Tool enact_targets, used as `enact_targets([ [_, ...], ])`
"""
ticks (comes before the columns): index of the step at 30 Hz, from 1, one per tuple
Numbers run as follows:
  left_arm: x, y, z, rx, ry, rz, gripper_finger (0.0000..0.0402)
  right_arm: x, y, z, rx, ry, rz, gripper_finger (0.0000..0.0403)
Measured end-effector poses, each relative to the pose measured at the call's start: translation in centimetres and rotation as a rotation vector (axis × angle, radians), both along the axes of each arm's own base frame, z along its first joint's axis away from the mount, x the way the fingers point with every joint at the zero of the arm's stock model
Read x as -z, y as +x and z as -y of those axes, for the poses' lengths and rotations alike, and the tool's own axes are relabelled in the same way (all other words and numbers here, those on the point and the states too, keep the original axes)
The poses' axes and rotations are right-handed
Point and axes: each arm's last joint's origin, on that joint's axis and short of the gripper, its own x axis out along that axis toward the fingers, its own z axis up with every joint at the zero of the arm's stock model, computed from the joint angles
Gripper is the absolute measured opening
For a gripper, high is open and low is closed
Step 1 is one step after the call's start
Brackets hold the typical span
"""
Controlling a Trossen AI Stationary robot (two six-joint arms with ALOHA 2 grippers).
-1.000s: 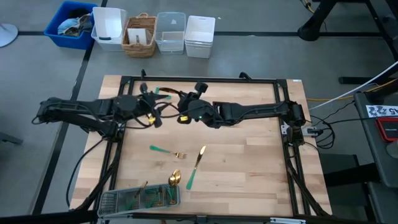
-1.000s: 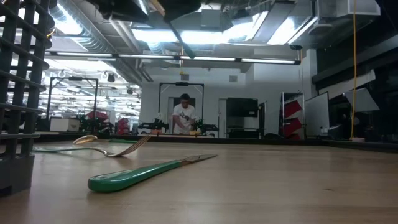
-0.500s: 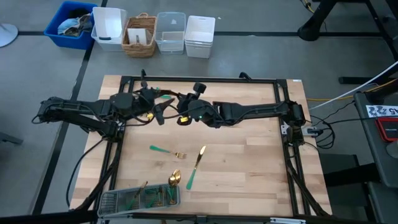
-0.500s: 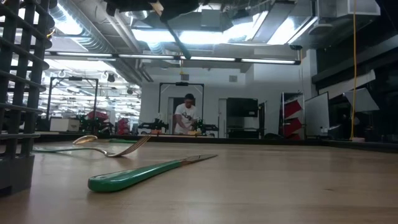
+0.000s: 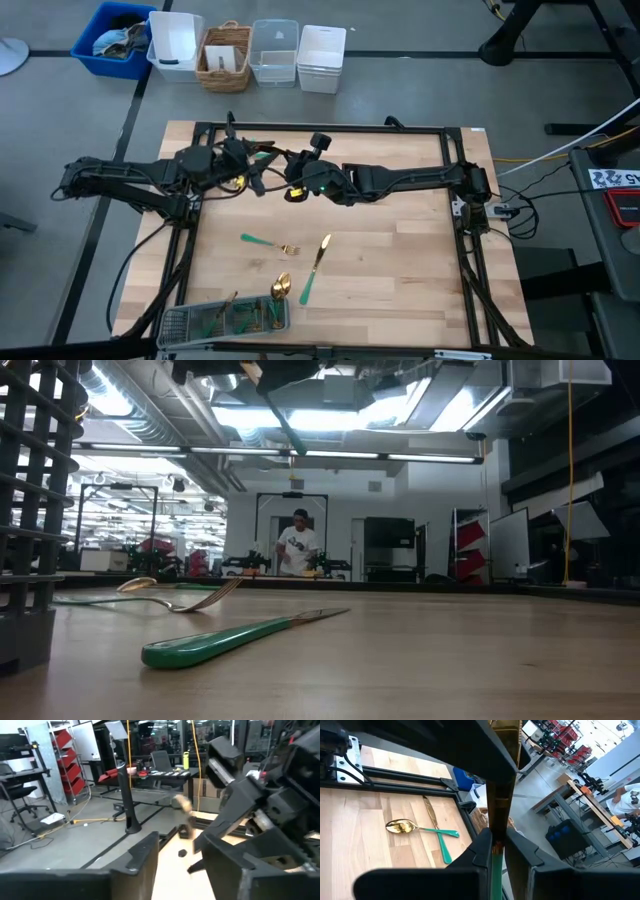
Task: Sort silverware
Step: Put the right knife into the cutlery rack
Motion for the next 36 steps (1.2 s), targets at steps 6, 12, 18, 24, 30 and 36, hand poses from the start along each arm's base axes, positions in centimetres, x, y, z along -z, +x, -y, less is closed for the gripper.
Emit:
enact_targets([
  [6,0.0,0.0,-0.3,-0.012,0.017,-0.015,0.0039,0.0,0.0,0.0,0.0,0.0,0.001,0.0041],
  [12,0.1,0.0,-0.3,-0.016,0.022,-0.023,0.0005,0.0,0.0,0.0,0.0,0.0,0.002,0.004],
  [18,0.1,0.0,-0.3,-0.011,0.03,-0.03,0.0003,0.0,0.0,0.0,-0.003,-0.008,-0.007,0.004],
  [24,0.0,-0.2,-0.3,-0.011,0.046,-0.036,0.0002,0.0,0.0,0.0,0.012,-0.018,-0.013,0.006],
  [30,-0.6,-2.2,0.6,0.035,0.018,-0.067,0.0001,-0.1,-0.7,0.5,0.233,-0.175,-0.097,0.0096],
  [36,-1.7,-6.1,2.1,0.288,-0.165,-0.024,0.0001,0.0,-2.2,1.6,0.388,-0.274,-0.251,0.0097],
])
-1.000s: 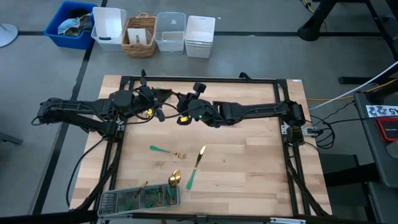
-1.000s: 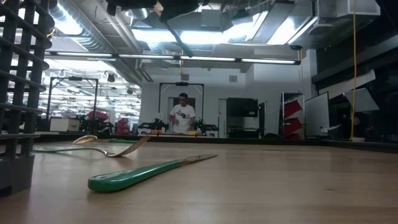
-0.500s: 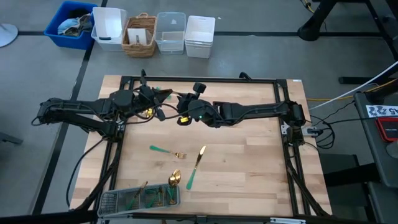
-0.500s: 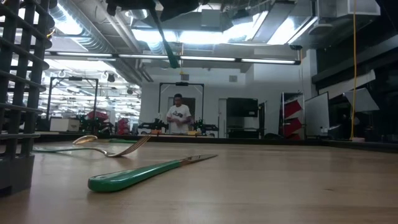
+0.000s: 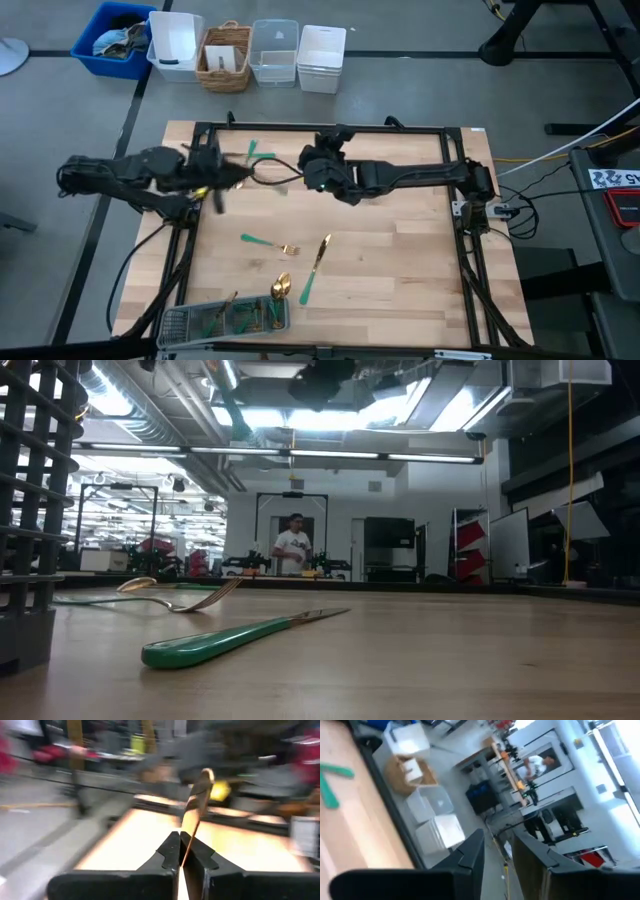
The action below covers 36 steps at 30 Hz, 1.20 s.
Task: Sort silverware
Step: Put the right knife into the cutlery rack
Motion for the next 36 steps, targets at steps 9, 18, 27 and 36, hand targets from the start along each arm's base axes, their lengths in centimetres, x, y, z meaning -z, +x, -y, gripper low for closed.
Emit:
enact_targets([
  [9,0.1,-4.4,1.8,0.504,-0.239,-0.017,0.0,2.7,-3.0,3.0,0.034,0.372,-0.085,0.0076],
  [18,0.6,-4.3,3.5,0.785,-0.386,-0.137,0.0,3.8,-4.2,5.0,0.062,0.664,-0.117,0.0072],
  [27,4.0,-1.6,7.7,0.996,-0.444,-0.43,0.0004,6.0,-4.4,4.7,0.005,0.844,-0.197,0.0072],
  [36,6.3,1.2,11.7,1.017,-0.402,-0.542,0.0006,9.8,-5.0,3.9,-0.056,1.072,-0.288,0.0072],
])
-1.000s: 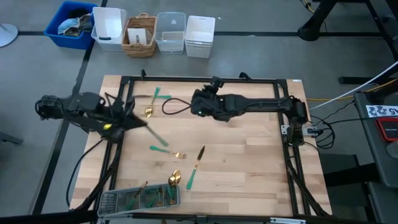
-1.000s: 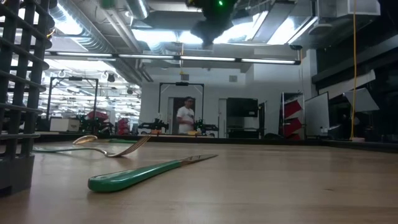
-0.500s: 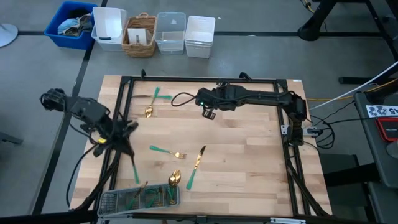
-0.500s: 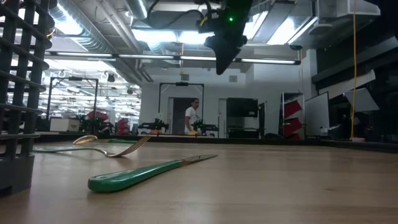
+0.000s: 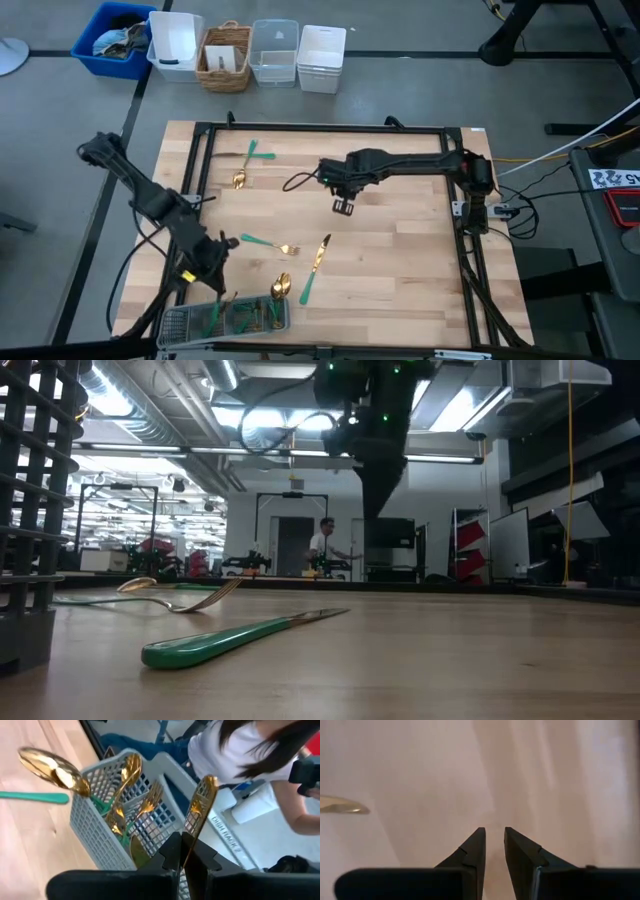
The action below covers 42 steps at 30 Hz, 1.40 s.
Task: Sort silverware
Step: Put the right knife into the cutlery rack
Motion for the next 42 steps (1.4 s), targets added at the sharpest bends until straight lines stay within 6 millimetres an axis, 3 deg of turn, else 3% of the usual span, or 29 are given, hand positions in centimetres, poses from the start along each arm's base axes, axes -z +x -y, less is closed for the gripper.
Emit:
enact_targets([
  [8,2.3,1.4,1.9,0.026,0.075,-0.106,0.0007,2.1,0.1,-0.5,-0.044,0.176,0.042,0.0072],
  [16,3.8,2.3,2.7,-0.036,0.091,-0.22,0.0007,2.4,0.3,-0.9,-0.076,0.293,0.073,0.0072],
  [33,3.9,2.1,3.1,-0.024,-0.009,-0.361,0.0008,2.4,0.3,-0.9,-0.072,0.294,0.072,0.0072],
  [42,4.0,2.5,2.8,-0.153,0.019,-0.327,0.0008,2.4,0.3,-0.9,-0.072,0.294,0.071,0.0072],
])
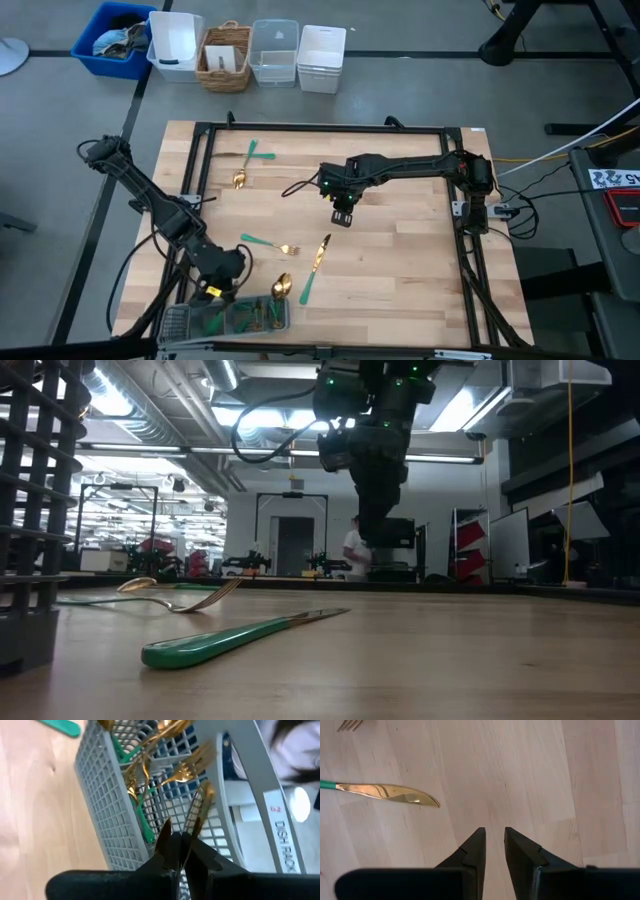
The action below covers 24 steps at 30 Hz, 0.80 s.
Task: Sort silverware
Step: Put the right knife into the cutlery rack, then put the bottom knife into the cutlery rack
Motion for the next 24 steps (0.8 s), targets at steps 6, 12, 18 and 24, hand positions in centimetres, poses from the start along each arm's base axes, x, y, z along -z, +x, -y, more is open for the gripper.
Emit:
enact_targets([
  [6,0.0,0.0,0.0,-0.091,-0.045,-0.069,0.0039,0.0,0.0,0.0,0.0,0.0,0.0,0.0072],
  [12,-0.1,0.1,0.0,-0.131,-0.083,-0.113,0.0081,0.0,0.0,0.0,0.0,0.0,0.0,0.0072],
  [18,-0.6,-0.5,0.3,-0.059,-0.13,-0.155,0.0081,0.0,0.2,-1.7,-0.175,-0.034,0.015,0.0072],
  [24,-4.1,-1.9,-0.8,-0.019,-0.186,0.029,0.0068,-0.1,0.6,-5.4,-0.422,-0.059,0.076,0.0072],
])
